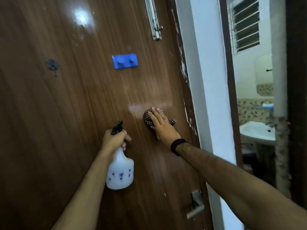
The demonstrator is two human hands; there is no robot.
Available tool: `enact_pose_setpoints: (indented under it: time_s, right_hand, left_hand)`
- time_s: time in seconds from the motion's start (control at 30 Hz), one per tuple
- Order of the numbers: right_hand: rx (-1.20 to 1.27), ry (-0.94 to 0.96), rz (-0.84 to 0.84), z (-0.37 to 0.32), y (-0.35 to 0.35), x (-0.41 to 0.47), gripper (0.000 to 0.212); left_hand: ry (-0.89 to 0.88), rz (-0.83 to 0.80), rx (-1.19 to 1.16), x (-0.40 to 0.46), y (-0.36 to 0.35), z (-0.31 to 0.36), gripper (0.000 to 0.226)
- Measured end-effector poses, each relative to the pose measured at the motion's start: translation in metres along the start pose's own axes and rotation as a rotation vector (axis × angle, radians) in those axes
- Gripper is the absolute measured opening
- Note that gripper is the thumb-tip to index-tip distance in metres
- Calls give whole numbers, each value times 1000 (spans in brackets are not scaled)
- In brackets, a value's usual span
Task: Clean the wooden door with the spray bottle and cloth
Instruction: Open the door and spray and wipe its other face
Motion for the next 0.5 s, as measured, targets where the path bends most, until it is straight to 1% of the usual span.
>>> enact_pose_setpoints:
  time_s: [0.1, 0.17, 0.27, 0.37, 0.5]
  right_hand:
    - [75, -45, -102, 18, -10, -38, 56]
    - [191, -118, -175, 33, -10, -66, 54]
    - [359, -286, -262, 58, -10, -119, 50]
    - [422, -416, -361, 90, -24, -177, 45]
    - [492, -520, -486, 115, -40, -250, 35]
  left_hand:
    - [32, -28, 36, -13, -23, -34, 20]
    - [62, -28, 60, -24, -42, -64, 21]
    - [119, -34, 78, -46, -70, -117, 21]
    - [187, -17, 97, -73, -103, -177, 20]
    - [270, 46, 165, -104, -137, -255, 18]
Point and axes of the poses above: each hand's wrist, its own x-axis towards the middle knuckle, its own y-axis out of the back of the hand, z = x × y, the point moved 5 cm from there along x, towards the middle knuckle, and after that the axes turned 13 degrees about -x, right-handed, at the moved point
